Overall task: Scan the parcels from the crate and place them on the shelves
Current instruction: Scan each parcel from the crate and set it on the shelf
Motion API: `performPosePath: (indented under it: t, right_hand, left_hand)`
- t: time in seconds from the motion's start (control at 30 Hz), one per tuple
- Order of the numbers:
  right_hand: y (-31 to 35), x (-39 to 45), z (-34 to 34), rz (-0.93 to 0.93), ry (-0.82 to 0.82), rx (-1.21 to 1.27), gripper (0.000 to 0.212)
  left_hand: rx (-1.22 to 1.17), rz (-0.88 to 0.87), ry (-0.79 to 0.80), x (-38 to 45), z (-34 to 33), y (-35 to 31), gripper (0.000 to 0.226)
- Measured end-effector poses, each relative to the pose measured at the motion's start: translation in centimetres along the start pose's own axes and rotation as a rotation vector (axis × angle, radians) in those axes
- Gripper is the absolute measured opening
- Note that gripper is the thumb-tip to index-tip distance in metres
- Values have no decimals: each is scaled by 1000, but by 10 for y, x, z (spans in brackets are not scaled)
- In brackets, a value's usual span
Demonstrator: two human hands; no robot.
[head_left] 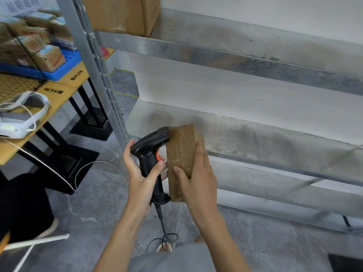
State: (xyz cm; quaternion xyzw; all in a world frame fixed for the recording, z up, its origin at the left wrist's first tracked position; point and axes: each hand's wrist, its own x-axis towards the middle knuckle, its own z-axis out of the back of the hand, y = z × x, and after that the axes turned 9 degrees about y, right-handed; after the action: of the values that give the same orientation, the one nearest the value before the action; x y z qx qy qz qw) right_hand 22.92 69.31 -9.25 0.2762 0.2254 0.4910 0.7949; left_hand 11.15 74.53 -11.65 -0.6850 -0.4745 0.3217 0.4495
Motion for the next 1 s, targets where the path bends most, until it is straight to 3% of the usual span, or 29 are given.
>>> performPosePath:
  t: [0.23, 0.47, 0.6, 0.83, 1.0]
  right_hand:
    - [3, 4, -4, -45, 4, 40, 136]
    - [-10, 7, -3, -20, -53, 140, 114]
    - [-16, 10, 6, -34, -66, 327, 118]
    - [-20, 9, 14, -55, -46, 647, 118]
    - [-27, 7, 13, -14, -84, 637, 90]
  left_hand:
    - [-1, -8, 22, 3, -1, -2, 80]
    - [-117, 1, 56, 13, 9, -2, 78]
    - [-22, -43, -9, 19, 27, -2, 75]
    - [19, 28, -98, 20, 38, 10, 80]
    - [-10, 9, -65, 18, 34, 9, 77]
